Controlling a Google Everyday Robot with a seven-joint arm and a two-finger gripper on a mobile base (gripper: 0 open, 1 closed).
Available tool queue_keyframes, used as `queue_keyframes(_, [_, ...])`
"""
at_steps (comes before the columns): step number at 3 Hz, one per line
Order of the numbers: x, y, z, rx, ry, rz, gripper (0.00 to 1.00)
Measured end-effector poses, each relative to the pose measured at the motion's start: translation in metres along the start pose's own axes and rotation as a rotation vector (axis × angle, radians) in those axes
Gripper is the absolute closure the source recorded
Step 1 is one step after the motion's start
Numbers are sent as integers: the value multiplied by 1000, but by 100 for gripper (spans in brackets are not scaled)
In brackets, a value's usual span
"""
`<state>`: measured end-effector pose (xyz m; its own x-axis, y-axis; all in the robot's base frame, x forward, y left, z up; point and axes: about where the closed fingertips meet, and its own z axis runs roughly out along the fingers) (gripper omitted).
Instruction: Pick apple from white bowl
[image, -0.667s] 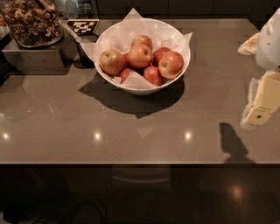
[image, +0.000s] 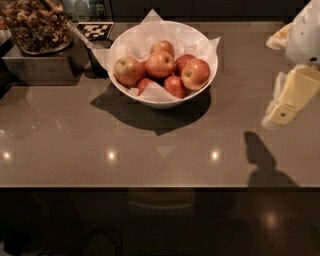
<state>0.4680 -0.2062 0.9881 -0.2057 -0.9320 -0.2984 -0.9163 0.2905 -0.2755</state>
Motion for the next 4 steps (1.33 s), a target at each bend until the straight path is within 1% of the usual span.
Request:
queue_keyframes(1, [-25, -34, 10, -18, -106, 25, 0])
queue_keyframes(2, [-47, -68, 28, -42, -190, 111, 0])
queue_keyframes(3, [-65, -91, 53, -73, -248, 216, 0])
queue_keyframes(4, [-67, -93, 57, -79, -251, 230, 0])
